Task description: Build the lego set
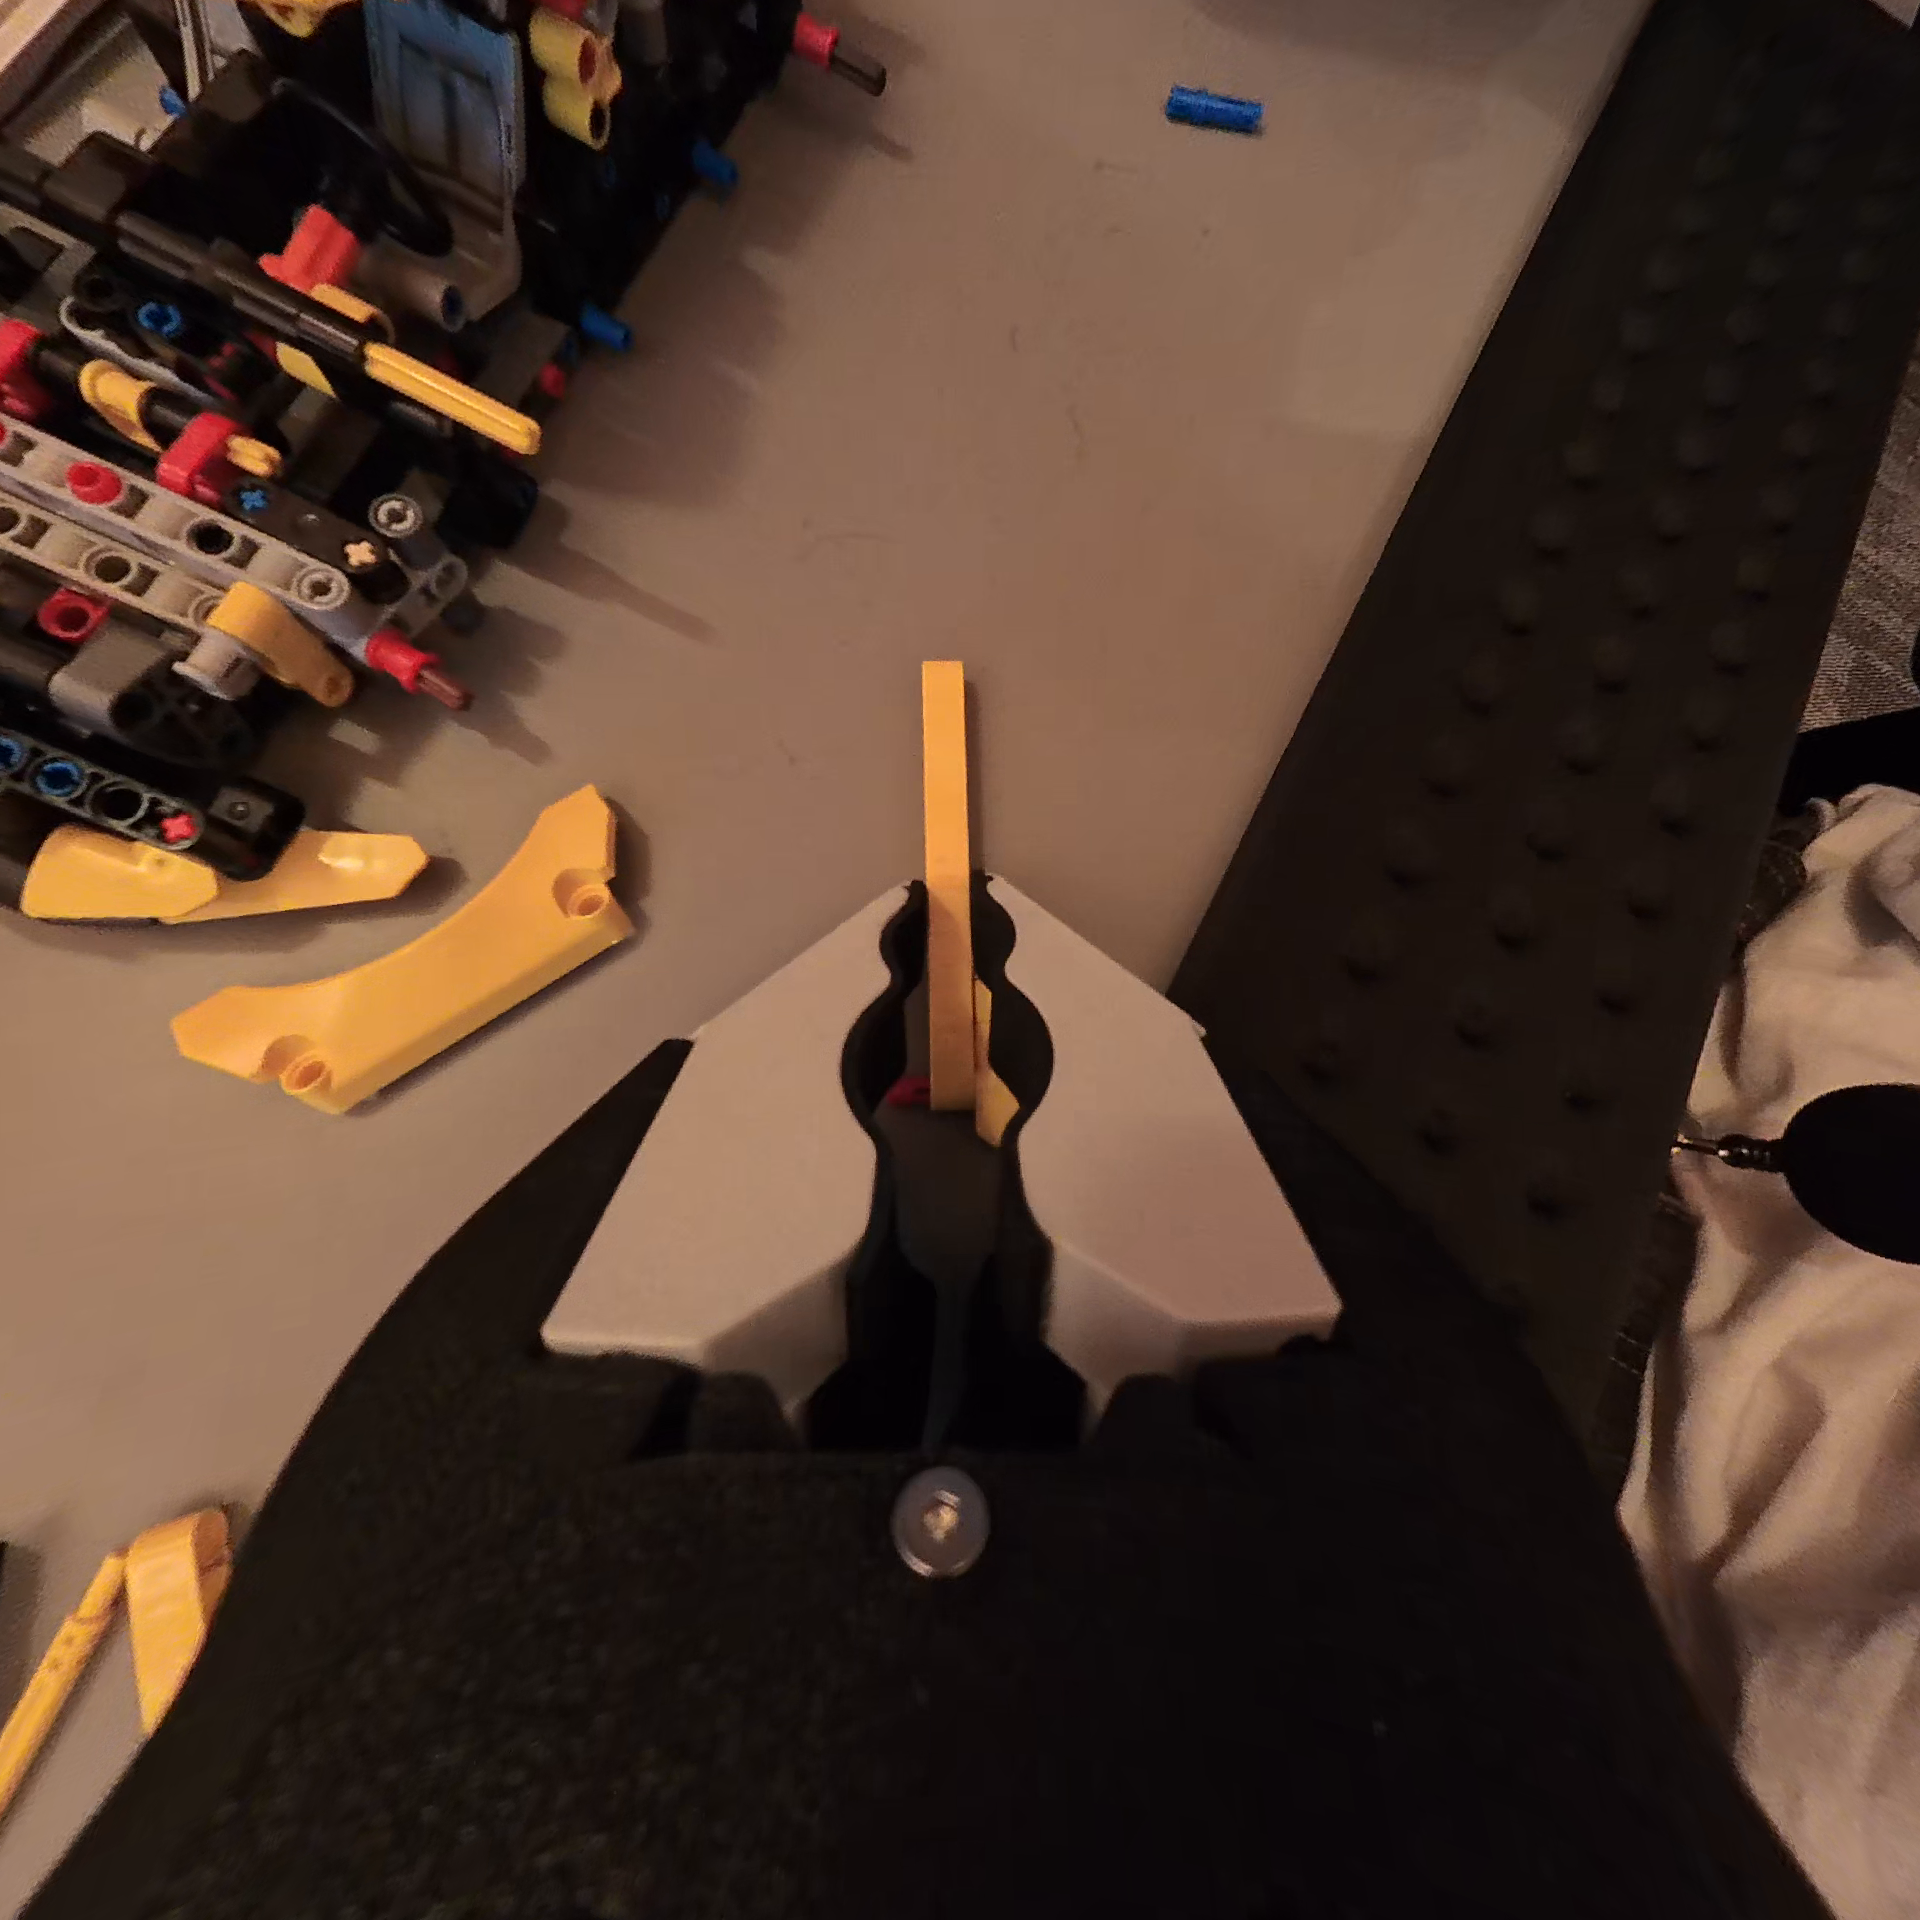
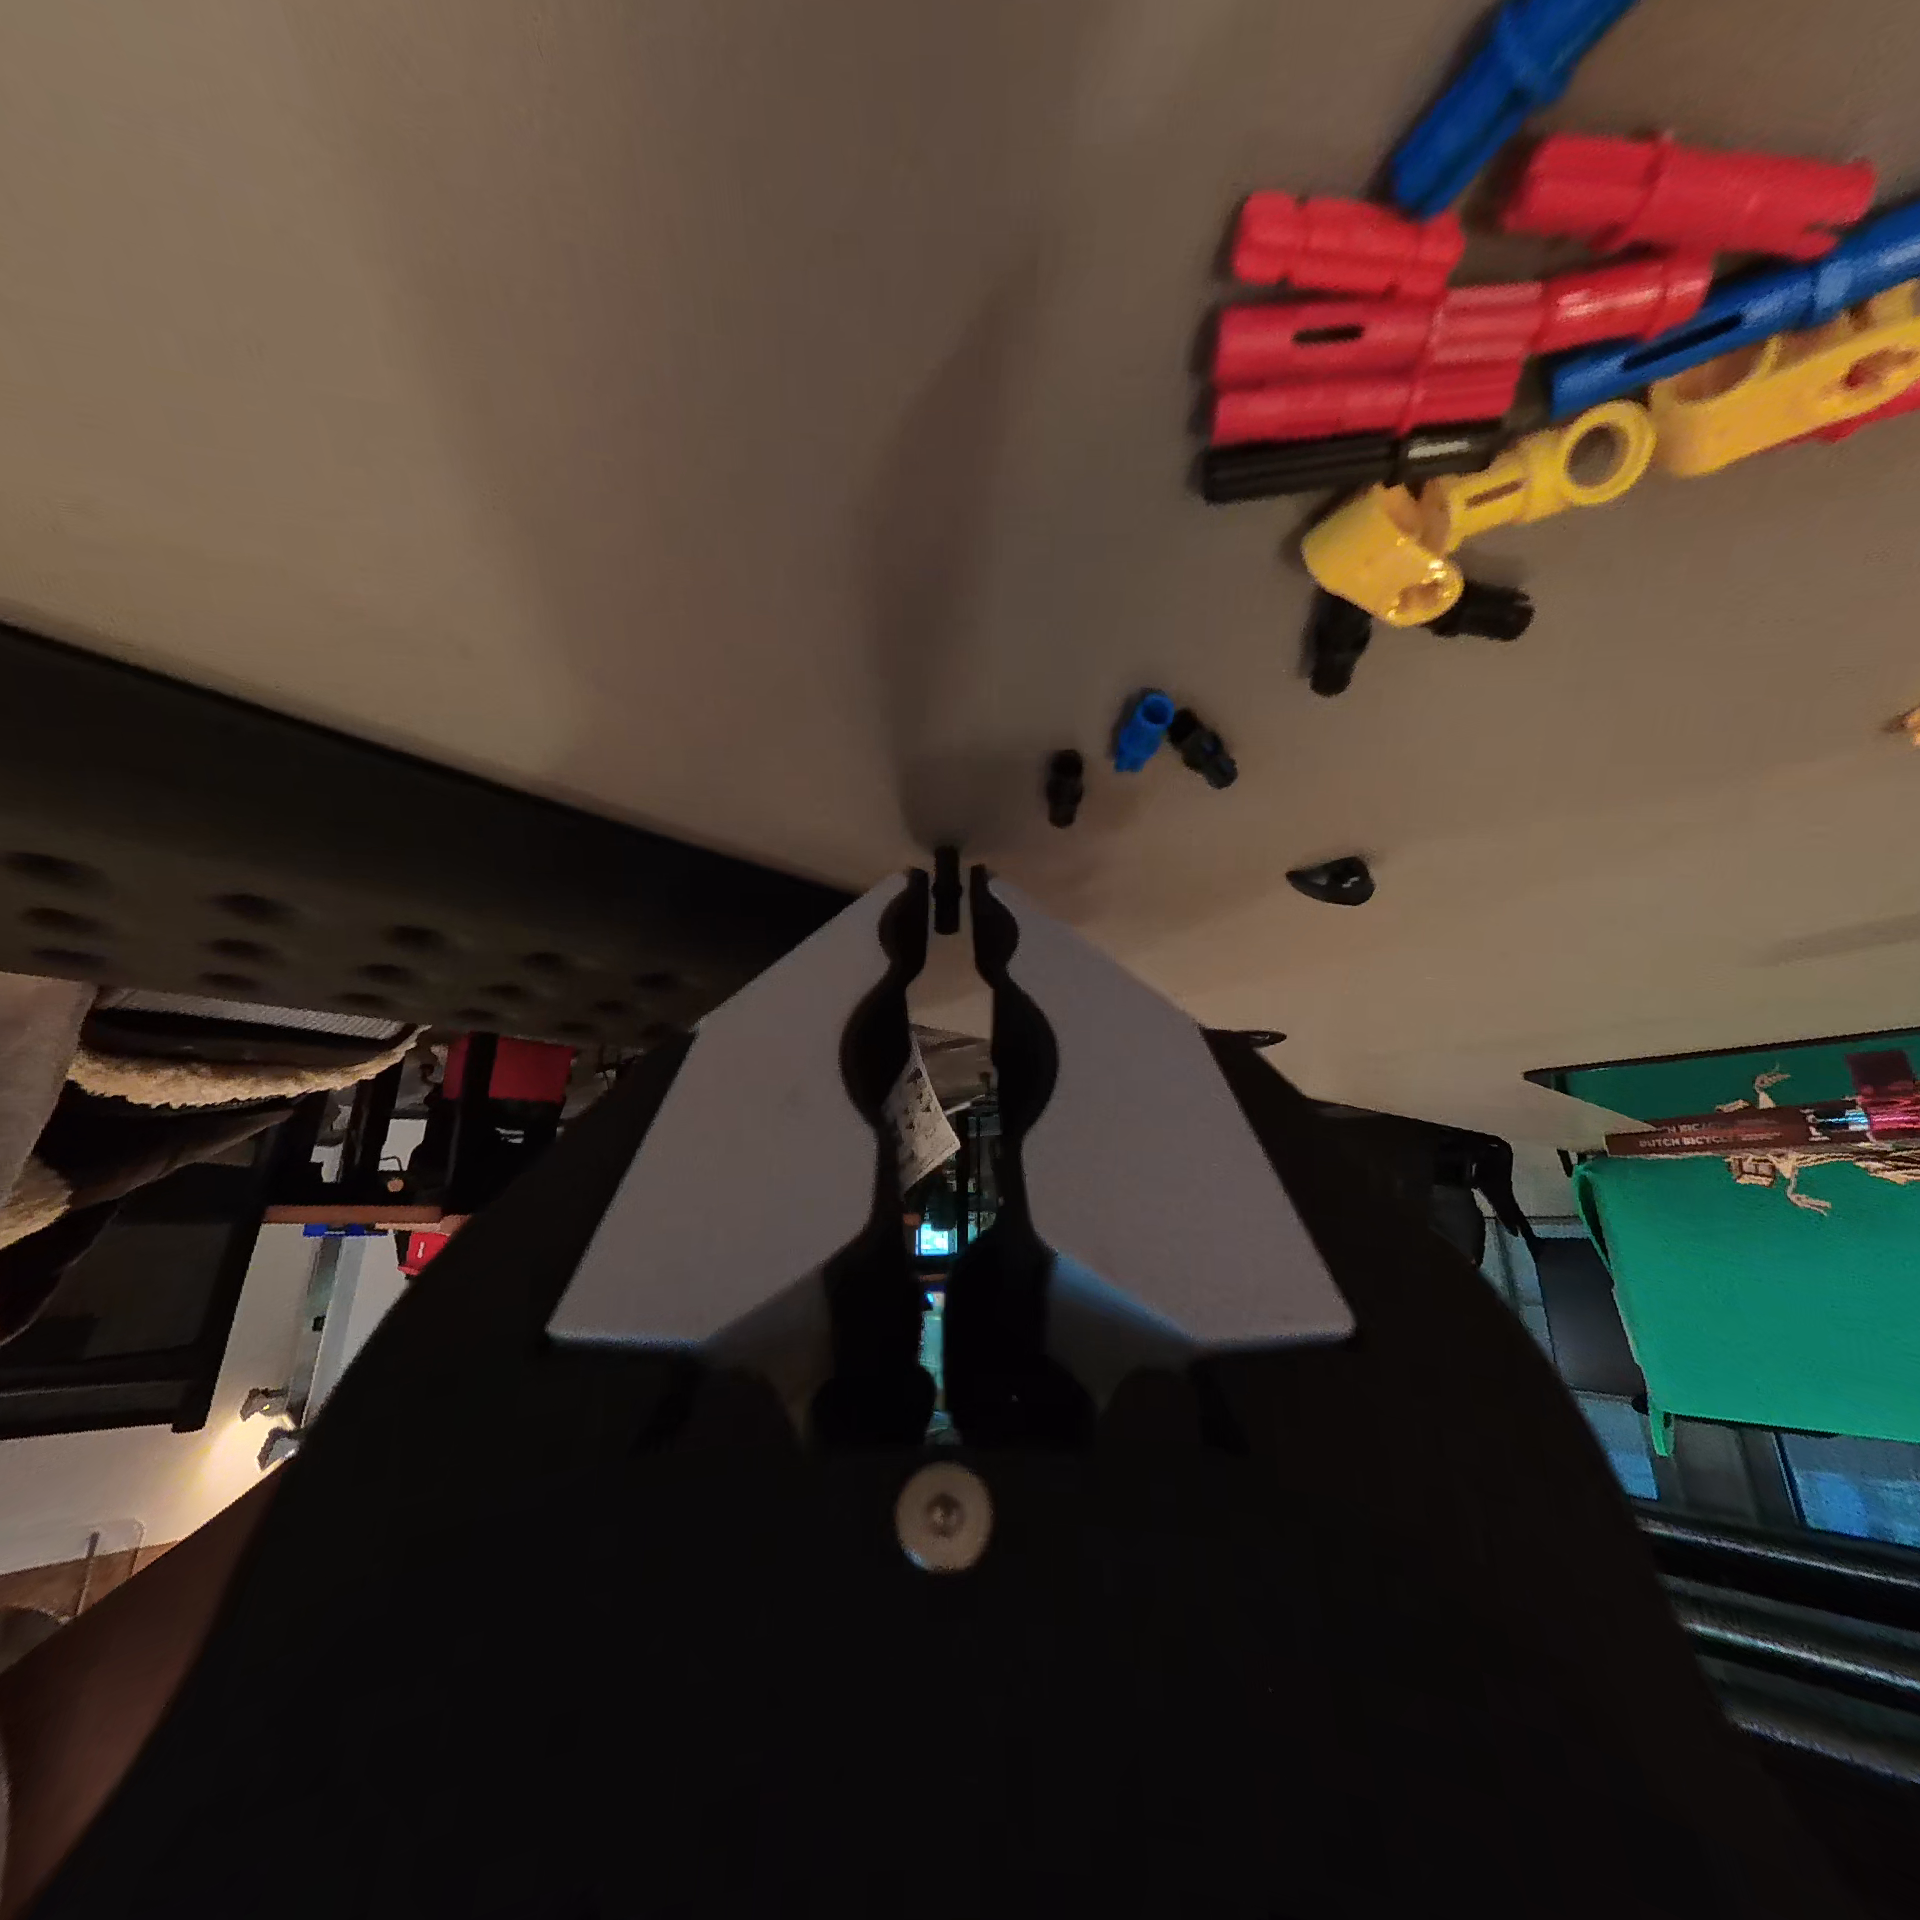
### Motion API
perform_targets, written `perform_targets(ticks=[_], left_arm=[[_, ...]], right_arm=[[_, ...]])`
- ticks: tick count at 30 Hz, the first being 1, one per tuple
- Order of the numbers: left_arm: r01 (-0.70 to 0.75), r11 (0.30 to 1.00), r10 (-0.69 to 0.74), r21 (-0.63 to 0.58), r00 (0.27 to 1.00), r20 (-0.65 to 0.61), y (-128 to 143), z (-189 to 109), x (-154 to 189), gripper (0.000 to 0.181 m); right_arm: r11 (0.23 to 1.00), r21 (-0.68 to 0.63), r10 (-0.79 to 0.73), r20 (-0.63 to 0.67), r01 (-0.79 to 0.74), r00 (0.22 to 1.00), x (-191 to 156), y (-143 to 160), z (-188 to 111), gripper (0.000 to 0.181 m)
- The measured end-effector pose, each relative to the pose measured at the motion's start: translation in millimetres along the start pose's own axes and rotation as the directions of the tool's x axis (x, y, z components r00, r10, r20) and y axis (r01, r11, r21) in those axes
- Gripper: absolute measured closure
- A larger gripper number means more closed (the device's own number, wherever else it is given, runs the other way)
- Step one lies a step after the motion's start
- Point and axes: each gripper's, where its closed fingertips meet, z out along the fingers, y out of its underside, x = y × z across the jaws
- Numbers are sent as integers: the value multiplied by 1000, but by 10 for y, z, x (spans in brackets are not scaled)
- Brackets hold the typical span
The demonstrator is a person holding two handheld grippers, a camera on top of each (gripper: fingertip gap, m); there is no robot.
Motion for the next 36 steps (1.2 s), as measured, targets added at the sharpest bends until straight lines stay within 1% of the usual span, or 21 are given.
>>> perform_targets(ticks=[7, 10, 12, 13, 14, 15, 16, 17, 18, 19, 20, 22, 23, 24, 26, 29, 30, 31, 32, 34, 36], left_arm=[[-4, 1000, 4, 0, 1000, 4, 2, 0, 0, 173], [-13, 1000, 13, 1, 1000, 22, 1, 0, -15, 174], [-43, 999, 43, -1, 997, 67, 0, 1, -39, 174], [-66, 998, 66, -4, 994, 85, -2, 2, -39, 173], [-83, 997, 82, 5, 991, 104, -19, -7, -43, 173], [-87, 996, 83, 35, 990, 116, -65, -34, -46, 173], [-76, 993, 66, 85, 991, 116, -136, -77, -43, 173], [-54, 987, 38, 150, 993, 110, -224, -136, -43, 173], [-25, 976, 1, 217, 994, 111, -313, -205, -65, 173], [-4, 960, -27, 279, 994, 110, -396, -276, -84, 173], [6, 943, -43, 334, 994, 105, -471, -341, -86, 174], [7, 917, -54, 398, 993, 109, -562, -422, -74, 174], [-4, 909, -46, 416, 993, 110, -589, -437, -42, 174], [-18, 902, -38, 432, 992, 121, -614, -449, -13, 174], [-65, 889, -4, 454, 989, 149, -656, -462, 75, 174], [-91, 886, 27, 455, 989, 145, -684, -423, 214, 174], [-88, 888, 26, 452, 990, 141, -682, -408, 230, 174], [-79, 892, 26, 445, 992, 122, -669, -381, 241, 173], [-43, 899, 13, 436, 997, 71, -652, -358, 256, 173], [114, 885, -59, 451, 989, -135, -679, -401, 311, 169], [281, 851, -102, 443, 917, -387, -730, -494, 391, 167]], right_arm=[[1000, 7, -7, -3, 7, 1000, 14, 0, 10, 167], [1000, 23, -19, -9, 19, 1000, 30, 14, -41, 158], [993, 118, -16, -40, 21, 999, 79, -10, -206, 157], [975, 222, -4, -40, 13, 999, 70, -86, -346, 156], [933, 360, -6, -15, 11, 1000, -8, -224, -529, 153], [857, 515, -21, 3, 17, 1000, -120, -411, -752, 150], [744, 667, -53, 13, 31, 998, -280, -626, -1008, 149], [595, 803, -99, 40, 27, 994, -512, -850, -1281, 150], [435, 900, -178, 108, -20, 978, -832, -1047, -1528, 150], [300, 947, -295, 205, -113, 933, -1197, -1200, -1735, 150], [222, 947, -421, 309, -234, 853, -1535, -1311, -1892, 147], [216, 883, -618, 455, -418, 641, -2017, -1418, -2088, 134], [203, 846, -665, 489, -494, 564, -2109, -1454, -2191, 133], [174, 814, -693, 500, -554, 518, -2136, -1477, -2287, 133], [144, 788, -696, 510, -598, 505, -2132, -1536, -2348, 134], [112, 792, -719, 482, -601, 500, -2142, -1478, -2404, 173], [107, 805, -705, 476, -584, 526, -2135, -1480, -2380, 173], [127, 818, -692, 478, -561, 541, -2135, -1483, -2343, 173], [151, 826, -675, 487, -542, 554, -2133, -1493, -2305, 174], [183, 843, -633, 495, -506, 596, -2103, -1525, -2241, 174], [228, 857, -618, 494, -462, 611, -2116, -1513, -2220, 174]])
